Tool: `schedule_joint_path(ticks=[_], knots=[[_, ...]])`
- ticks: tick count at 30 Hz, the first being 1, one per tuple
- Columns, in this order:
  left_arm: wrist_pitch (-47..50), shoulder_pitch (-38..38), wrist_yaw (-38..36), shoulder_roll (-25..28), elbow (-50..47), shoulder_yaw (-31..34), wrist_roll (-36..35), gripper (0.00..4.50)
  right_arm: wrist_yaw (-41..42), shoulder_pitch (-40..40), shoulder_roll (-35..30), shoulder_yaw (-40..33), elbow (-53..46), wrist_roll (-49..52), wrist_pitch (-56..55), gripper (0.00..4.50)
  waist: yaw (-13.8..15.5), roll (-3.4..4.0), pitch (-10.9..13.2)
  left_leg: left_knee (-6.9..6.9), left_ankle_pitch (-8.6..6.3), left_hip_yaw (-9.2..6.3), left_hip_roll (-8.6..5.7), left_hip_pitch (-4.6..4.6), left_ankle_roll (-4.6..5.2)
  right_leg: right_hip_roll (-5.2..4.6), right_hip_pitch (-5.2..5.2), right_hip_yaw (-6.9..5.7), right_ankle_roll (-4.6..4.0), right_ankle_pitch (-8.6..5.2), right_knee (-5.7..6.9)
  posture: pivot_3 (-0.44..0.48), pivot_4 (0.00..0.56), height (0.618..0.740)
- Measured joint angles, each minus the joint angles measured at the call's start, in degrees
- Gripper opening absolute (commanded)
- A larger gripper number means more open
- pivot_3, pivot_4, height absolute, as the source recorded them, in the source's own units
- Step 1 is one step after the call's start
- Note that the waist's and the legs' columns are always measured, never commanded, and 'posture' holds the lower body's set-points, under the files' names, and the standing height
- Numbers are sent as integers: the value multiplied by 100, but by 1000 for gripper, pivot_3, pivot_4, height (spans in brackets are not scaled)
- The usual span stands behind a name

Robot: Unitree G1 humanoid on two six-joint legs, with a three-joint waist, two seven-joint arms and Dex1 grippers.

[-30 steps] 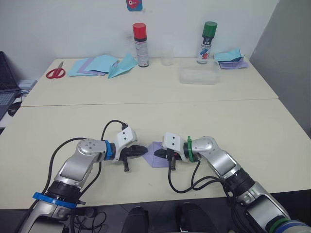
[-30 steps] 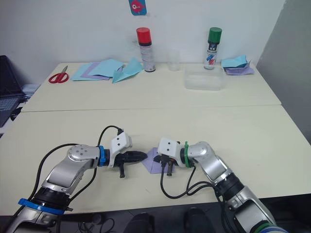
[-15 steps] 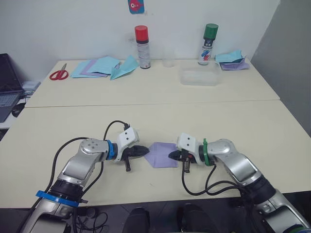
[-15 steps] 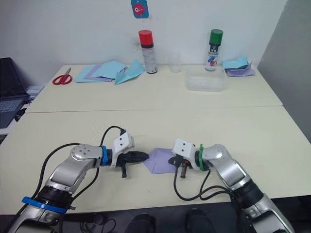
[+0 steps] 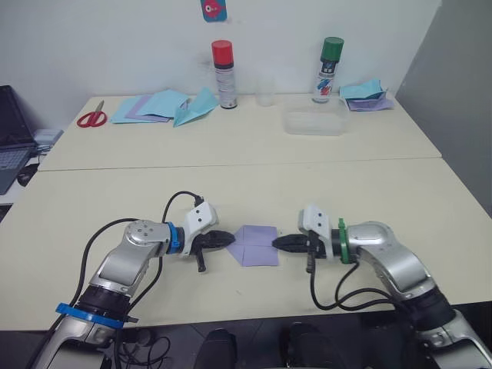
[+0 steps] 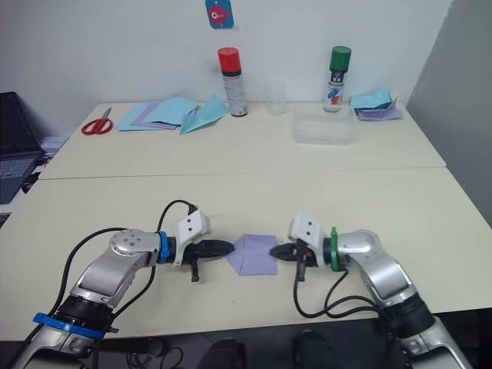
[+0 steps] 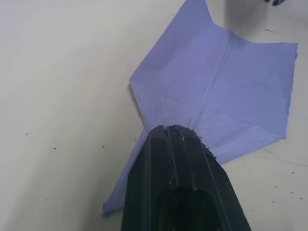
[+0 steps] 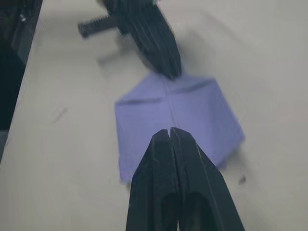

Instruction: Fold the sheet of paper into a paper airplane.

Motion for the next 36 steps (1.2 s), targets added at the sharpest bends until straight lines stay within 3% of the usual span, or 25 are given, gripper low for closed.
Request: schedule_joint_path(ticks=[7, 20, 36], knots=[[0, -3, -22, -41, -25, -8, -4, 0, -555, -296, 249, 354, 1074, -689, -394, 17, 10, 1, 0, -2, 0, 6, 0, -9, 0, 2, -1, 15, 10, 4, -10, 0, 150, 740], [263, 188, 137, -178, -260, 250, -220, 0, -508, -352, 338, 493, 1067, -837, -444, 17, 4, -6, 4, -8, 0, 1, 4, -8, 0, 3, -3, 2, 11, 5, -9, 0, 150, 740], [469, 336, 299, -675, -829, -35, -305, 0, -461, -280, 338, 692, 833, -880, -463, 17, -8, -23, 18, -54, 0, 5, 3, -16, 0, 8, -24, 4, 15, 0, -20, 0, 150, 740]])
